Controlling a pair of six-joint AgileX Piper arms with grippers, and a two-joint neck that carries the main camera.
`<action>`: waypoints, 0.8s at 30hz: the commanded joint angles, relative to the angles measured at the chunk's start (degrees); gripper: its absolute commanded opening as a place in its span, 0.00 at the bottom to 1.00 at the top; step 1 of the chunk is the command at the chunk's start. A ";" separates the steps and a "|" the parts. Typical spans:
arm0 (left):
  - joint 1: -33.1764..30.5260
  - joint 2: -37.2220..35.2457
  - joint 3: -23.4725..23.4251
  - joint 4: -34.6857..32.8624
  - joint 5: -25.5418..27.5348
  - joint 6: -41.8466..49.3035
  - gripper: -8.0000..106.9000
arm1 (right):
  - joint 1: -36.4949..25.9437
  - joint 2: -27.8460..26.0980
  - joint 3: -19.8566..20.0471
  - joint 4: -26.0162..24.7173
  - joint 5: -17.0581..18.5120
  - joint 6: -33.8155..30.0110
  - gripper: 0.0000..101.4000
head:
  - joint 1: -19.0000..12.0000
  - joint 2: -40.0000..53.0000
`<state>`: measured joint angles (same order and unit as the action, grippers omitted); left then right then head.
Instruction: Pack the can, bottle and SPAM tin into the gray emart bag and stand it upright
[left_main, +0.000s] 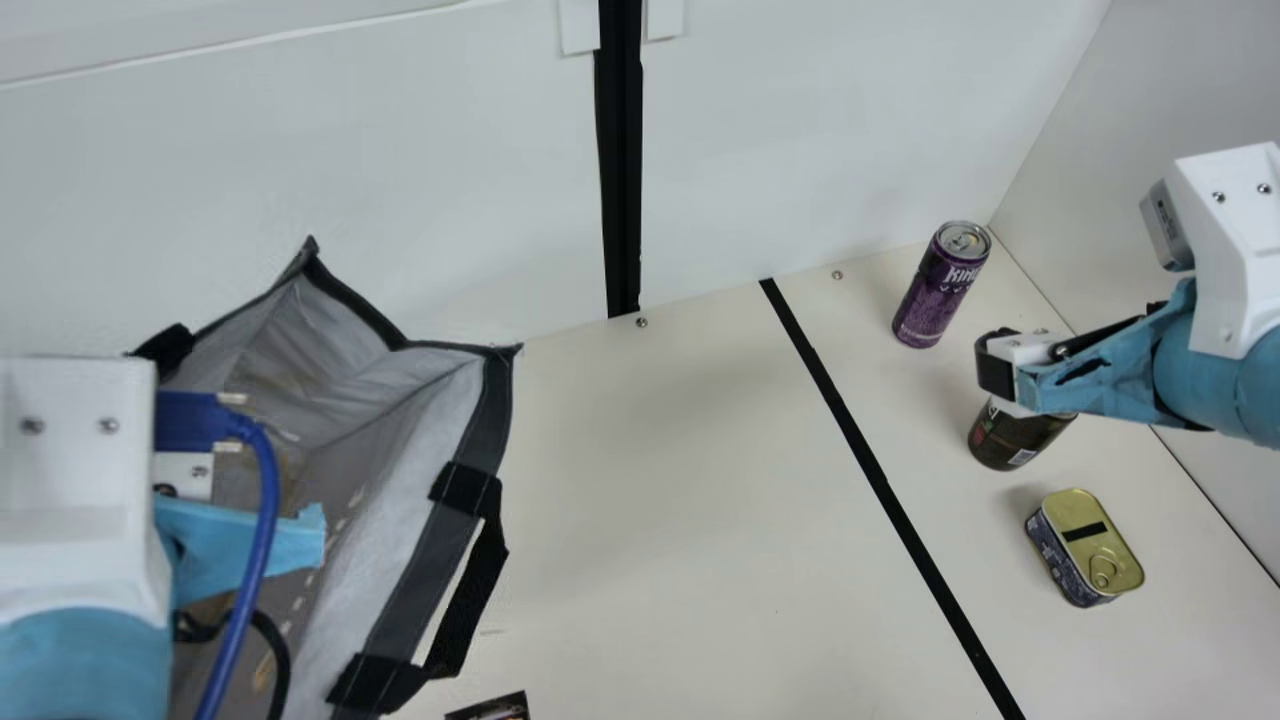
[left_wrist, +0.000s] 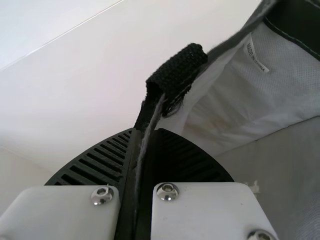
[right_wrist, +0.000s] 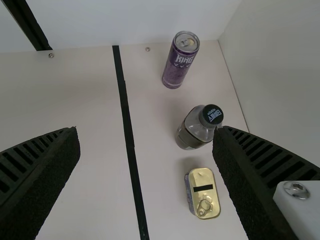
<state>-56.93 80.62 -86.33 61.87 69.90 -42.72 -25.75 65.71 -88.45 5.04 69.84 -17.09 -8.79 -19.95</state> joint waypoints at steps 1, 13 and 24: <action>-0.61 0.32 1.81 0.94 0.00 -1.85 0.00 | 0.00 0.00 0.00 0.00 0.00 0.00 0.94 | -1.21 -0.05; -6.88 4.52 7.10 0.02 0.00 -9.52 0.00 | 0.00 0.00 0.00 0.00 0.00 0.00 0.94 | -1.21 -0.05; -13.17 8.48 5.08 -9.68 0.00 -11.68 0.00 | 0.00 0.00 0.00 0.00 0.00 0.00 0.94 | -1.21 -0.05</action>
<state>-69.59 88.90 -80.88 54.36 69.89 -54.41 -25.75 65.71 -88.45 5.04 69.84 -17.09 -8.79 -19.95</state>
